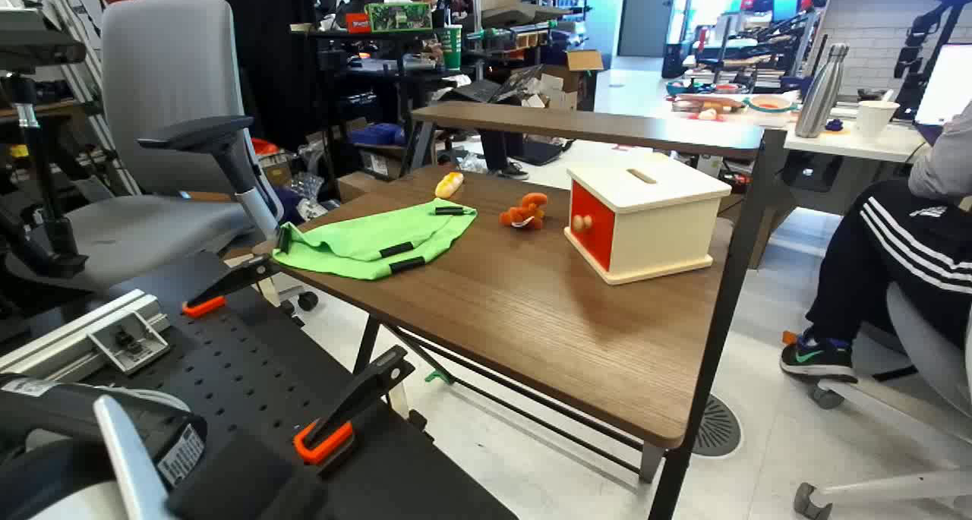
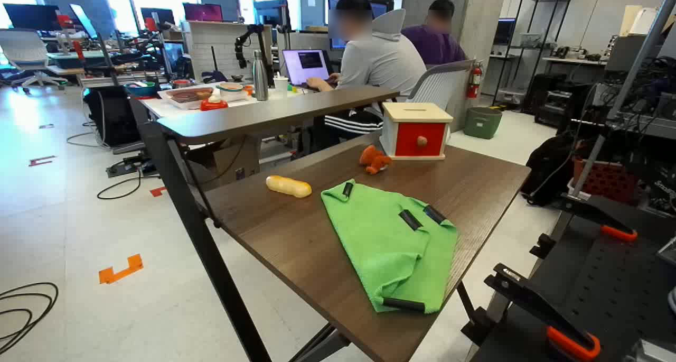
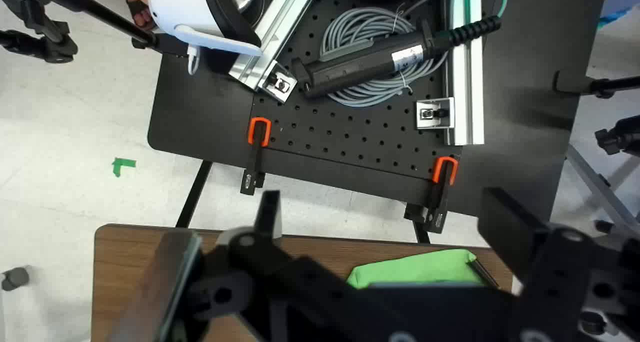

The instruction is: Move the yellow object to the right

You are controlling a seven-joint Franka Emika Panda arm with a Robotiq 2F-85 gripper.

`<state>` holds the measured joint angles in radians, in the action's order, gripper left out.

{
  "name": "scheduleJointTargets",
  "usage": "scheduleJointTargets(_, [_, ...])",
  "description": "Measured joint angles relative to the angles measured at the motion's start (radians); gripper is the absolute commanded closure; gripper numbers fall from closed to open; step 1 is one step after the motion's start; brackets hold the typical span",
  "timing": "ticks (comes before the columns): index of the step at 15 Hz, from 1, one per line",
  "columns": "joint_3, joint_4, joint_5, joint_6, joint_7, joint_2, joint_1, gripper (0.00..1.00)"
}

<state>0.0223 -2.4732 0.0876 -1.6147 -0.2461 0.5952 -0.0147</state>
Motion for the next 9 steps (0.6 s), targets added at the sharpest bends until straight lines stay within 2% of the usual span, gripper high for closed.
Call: scheduleJointTargets(9, [0.000, -0.001, 0.000, -0.006, 0.007, 0.000, 0.000, 0.00])
